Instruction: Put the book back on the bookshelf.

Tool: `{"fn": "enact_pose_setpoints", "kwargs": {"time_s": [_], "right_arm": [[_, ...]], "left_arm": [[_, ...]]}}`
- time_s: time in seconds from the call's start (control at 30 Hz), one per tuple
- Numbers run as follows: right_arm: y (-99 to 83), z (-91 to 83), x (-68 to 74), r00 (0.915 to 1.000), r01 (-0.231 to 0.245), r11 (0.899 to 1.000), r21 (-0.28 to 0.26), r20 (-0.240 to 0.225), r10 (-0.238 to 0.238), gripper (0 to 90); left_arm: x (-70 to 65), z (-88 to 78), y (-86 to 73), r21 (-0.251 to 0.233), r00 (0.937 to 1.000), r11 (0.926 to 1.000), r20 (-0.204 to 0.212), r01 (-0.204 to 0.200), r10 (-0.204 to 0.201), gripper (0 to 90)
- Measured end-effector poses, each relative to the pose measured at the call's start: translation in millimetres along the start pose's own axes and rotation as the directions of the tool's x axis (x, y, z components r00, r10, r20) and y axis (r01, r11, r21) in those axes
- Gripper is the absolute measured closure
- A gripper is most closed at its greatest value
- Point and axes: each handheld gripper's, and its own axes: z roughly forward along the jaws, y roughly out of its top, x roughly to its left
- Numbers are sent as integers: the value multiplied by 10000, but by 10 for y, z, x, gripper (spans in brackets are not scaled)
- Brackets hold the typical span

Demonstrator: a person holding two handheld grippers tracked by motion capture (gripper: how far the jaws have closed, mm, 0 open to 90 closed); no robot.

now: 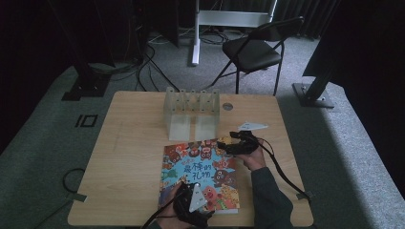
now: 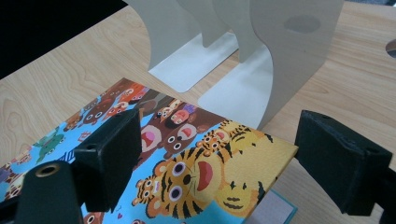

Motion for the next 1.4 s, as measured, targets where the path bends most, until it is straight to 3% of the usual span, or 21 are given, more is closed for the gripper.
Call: {"fn": "enact_pose_setpoints", "kwargs": {"time_s": [0.17, 0.3, 0.47, 0.6, 0.77, 1.03, 1.27, 1.4], "right_arm": [[5, -2, 1, 10000, 50, 10000, -32, -26, -50, 154], [9, 1, -14, 9999, 11, 10000, -83, -142, -12, 159], [-6, 45, -32, 10000, -87, 9999, 142, -45, 87, 160], [1, 67, -24, 9990, -276, 9993, 260, -339, 285, 194], [26, 70, -30, 9953, -403, 9984, 401, -869, 436, 310], [83, 85, -42, 9958, -343, 9983, 470, -831, 381, 402], [138, 79, -74, 9899, -583, 9976, 371, -1269, 626, 491], [176, 65, -77, 9882, -483, 9982, 342, -1439, 527, 518]], "left_arm": [[32, -24, 63, -133, 9987, 9987, 49, -499, 500, 0], [48, -84, 89, -190, 9969, 9969, -221, -759, 755, 0], [87, -144, 89, -486, 9989, 9978, -156, -455, 448, 0], [99, -164, 98, -533, 9988, 9975, -138, -472, 466, 0], [99, -171, 101, -560, 9987, 9971, -118, -508, 502, 0], [109, -170, 92, -602, 9992, 9975, 52, -381, 384, 0], [120, -188, 58, -495, 9996, 9984, 43, -274, 277, 2], [172, -249, -23, -369, 10000, 9993, 72, -2, 4, 2]]}}
